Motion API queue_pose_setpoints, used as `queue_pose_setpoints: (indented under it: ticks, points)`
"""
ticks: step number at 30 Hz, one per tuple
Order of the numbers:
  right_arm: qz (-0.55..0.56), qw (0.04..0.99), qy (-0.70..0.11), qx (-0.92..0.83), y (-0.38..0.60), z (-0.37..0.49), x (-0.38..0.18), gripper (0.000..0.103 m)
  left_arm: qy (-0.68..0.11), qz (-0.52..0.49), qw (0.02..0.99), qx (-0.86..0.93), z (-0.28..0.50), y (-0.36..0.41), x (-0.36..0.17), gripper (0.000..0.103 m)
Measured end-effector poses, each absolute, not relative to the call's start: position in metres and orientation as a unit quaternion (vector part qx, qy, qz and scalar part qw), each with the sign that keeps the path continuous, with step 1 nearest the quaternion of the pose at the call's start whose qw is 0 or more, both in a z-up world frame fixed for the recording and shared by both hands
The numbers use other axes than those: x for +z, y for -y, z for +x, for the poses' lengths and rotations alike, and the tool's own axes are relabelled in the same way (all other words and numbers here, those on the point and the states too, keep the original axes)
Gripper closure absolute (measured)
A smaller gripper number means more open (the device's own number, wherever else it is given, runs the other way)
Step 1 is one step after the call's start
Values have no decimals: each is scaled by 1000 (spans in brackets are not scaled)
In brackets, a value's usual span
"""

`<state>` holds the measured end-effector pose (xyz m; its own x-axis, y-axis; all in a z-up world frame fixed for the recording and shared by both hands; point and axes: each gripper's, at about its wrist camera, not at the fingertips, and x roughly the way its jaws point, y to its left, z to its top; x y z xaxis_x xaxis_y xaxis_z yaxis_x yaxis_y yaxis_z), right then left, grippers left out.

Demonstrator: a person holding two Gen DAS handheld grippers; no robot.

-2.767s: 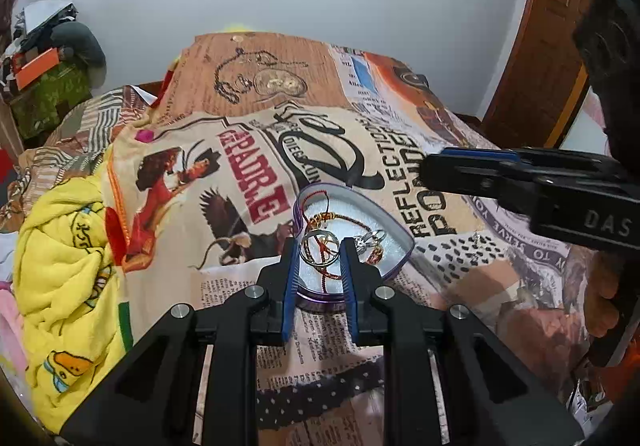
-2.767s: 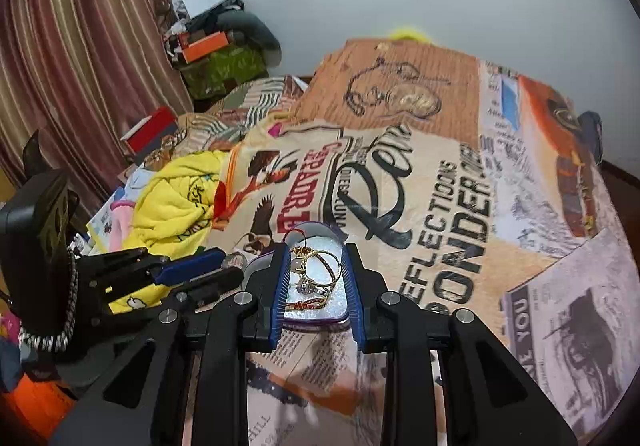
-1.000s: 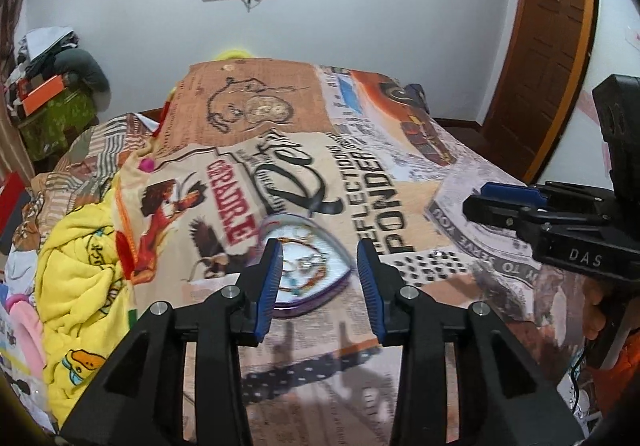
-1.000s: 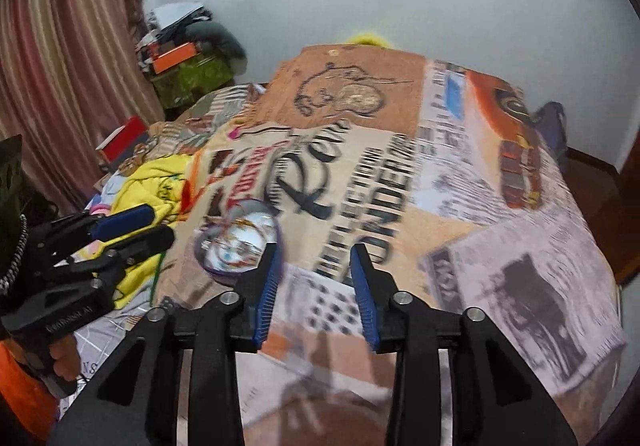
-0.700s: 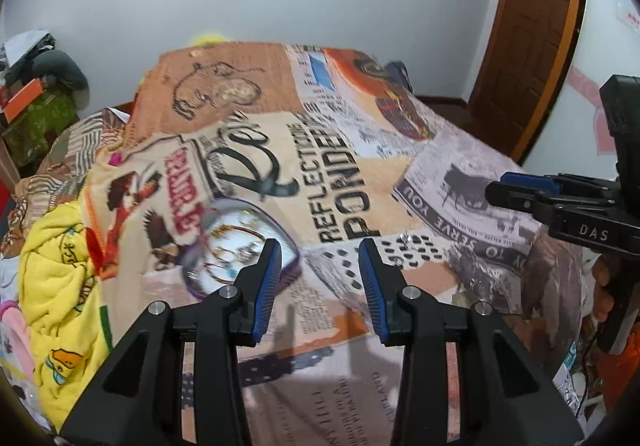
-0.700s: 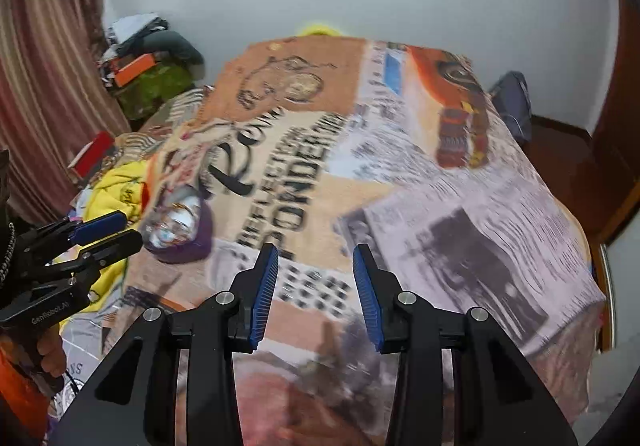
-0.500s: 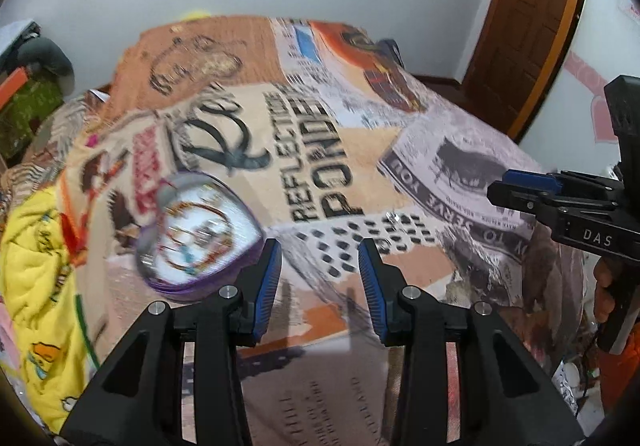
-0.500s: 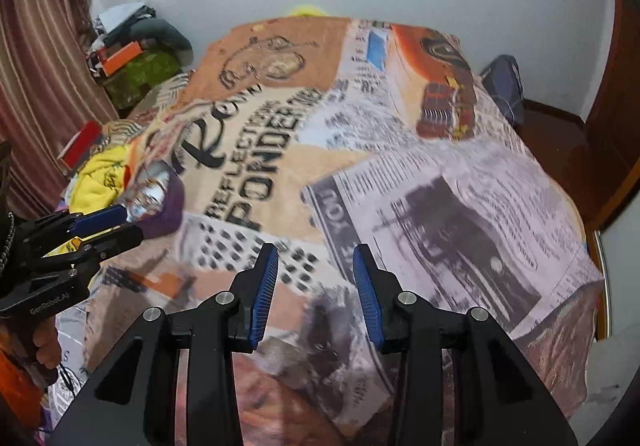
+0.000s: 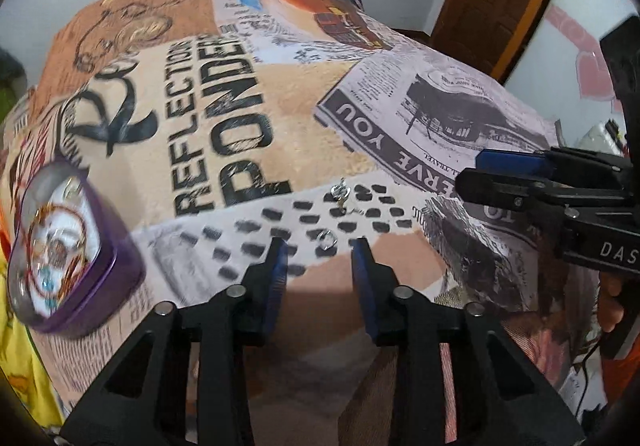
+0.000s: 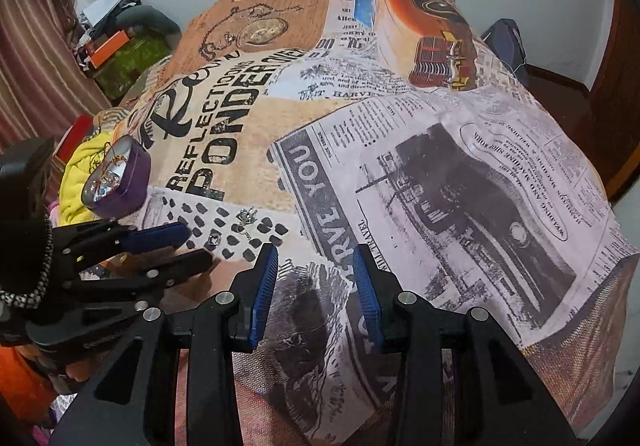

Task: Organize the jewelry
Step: 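Close the left tool on a small silver ring while the right grasps another ring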

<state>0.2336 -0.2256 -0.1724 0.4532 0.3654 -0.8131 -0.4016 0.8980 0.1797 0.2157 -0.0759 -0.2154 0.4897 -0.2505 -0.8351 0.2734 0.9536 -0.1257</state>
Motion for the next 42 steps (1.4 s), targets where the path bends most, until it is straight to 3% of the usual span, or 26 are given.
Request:
queue_pose_setpoints:
  ticks: [8,24,26,28,30,42]
  points:
    - [-19,849,-475,232,218,239,-179,67,-480,40,863,-154,222,88,-222,94]
    - [-49,834,-480,269,164,254,-192,68,-442,1,891,-108,205,37,-192,94]
    - [-42,833,-484,267,161,259,-196,71,-437,-2,894,-105,203,32,-189,94]
    - [-32,829,-491,267,160,262,-201,86,-433,-2,895,-103,202,30,-188,94]
    - [-41,833,-486,263,158,260,-200,92,-432,-5,896,-103,201,28,-189,94]
    - [-40,857,-443,259,165,247,-159,97,-410,-18,907,-96,190,17,-169,94]
